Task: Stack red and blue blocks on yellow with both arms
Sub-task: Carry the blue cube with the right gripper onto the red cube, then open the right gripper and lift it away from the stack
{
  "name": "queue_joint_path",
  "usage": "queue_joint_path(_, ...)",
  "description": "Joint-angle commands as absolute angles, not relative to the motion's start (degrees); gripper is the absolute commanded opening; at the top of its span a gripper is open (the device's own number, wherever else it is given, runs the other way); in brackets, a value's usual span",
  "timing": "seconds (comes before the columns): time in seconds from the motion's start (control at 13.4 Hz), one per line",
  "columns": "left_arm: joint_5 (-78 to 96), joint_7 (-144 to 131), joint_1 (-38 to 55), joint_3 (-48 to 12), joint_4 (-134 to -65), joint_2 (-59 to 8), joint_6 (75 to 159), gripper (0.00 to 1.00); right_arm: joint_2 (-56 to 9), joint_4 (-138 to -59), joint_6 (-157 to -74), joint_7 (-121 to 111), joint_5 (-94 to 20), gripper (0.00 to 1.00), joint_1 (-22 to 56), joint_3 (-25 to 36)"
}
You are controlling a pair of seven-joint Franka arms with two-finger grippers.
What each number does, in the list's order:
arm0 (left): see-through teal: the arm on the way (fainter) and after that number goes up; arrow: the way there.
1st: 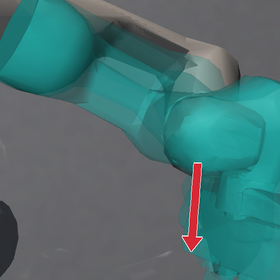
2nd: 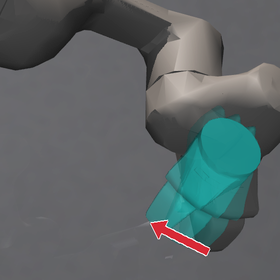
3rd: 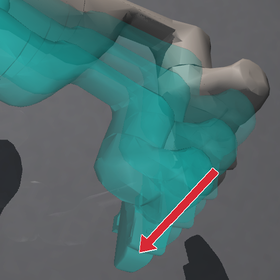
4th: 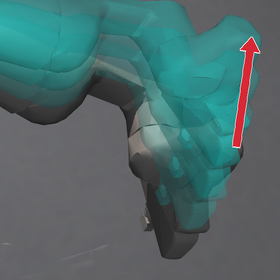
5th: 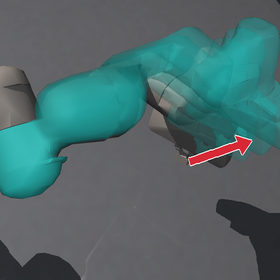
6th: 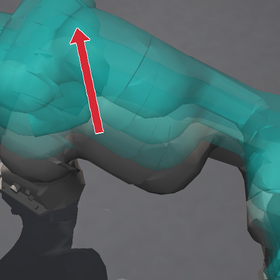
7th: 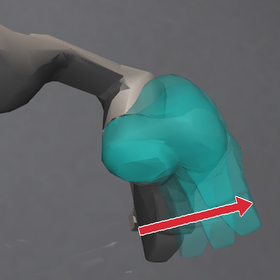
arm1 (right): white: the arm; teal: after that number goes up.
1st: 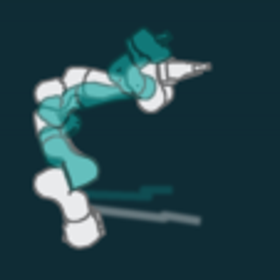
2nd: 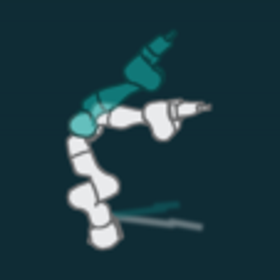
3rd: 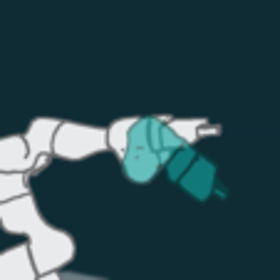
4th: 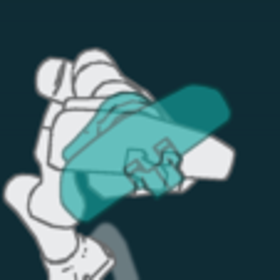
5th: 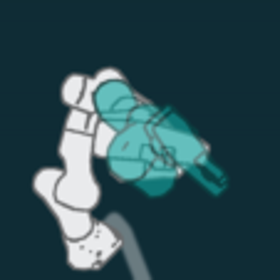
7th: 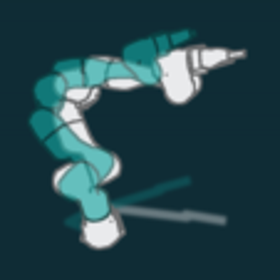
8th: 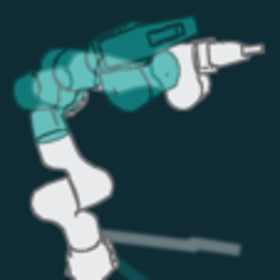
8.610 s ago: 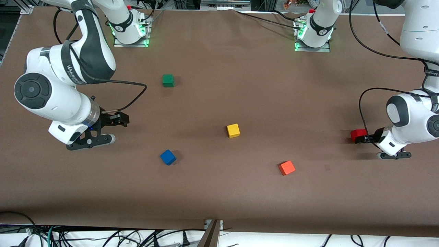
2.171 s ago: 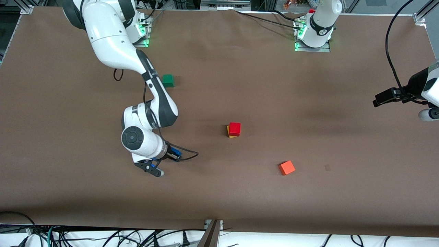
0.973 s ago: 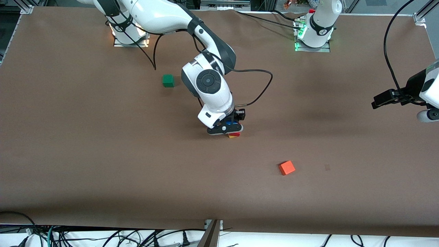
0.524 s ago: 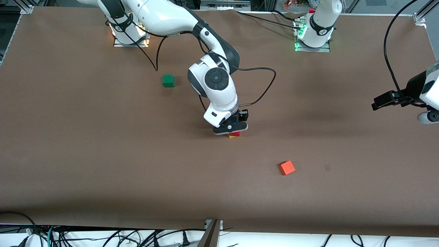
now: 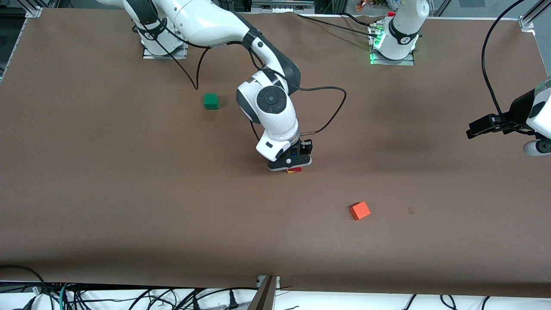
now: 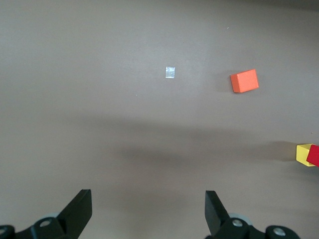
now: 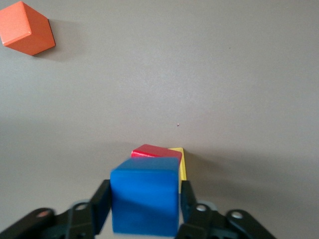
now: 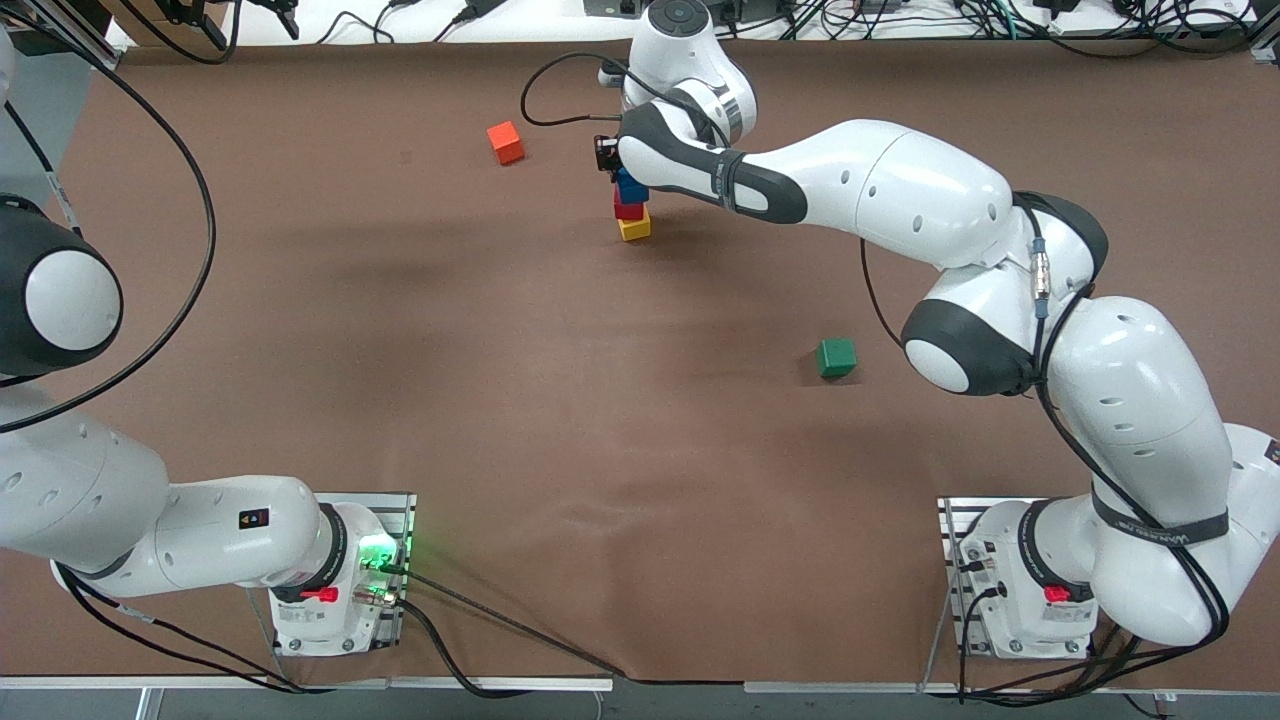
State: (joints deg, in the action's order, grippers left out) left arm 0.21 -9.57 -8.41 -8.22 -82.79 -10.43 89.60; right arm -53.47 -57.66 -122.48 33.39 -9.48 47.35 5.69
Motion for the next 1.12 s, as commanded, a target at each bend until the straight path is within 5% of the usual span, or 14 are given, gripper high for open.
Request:
queue_joint_path(0.0,-0.5,-9.1,-8.3,-8.3,-81.0,-11.3,89.1,1.00,-53.5,-56.4,-119.7,33.2,-9.1,1.00,47.5,6.1)
queue_joint_path(1.05,-0.1,-9.1,-8.3,-8.2,-81.0,-11.4,89.1,1.00,-29.5,-59.8,-89.6,24.3,-11.0,1.00,26.7,7.6)
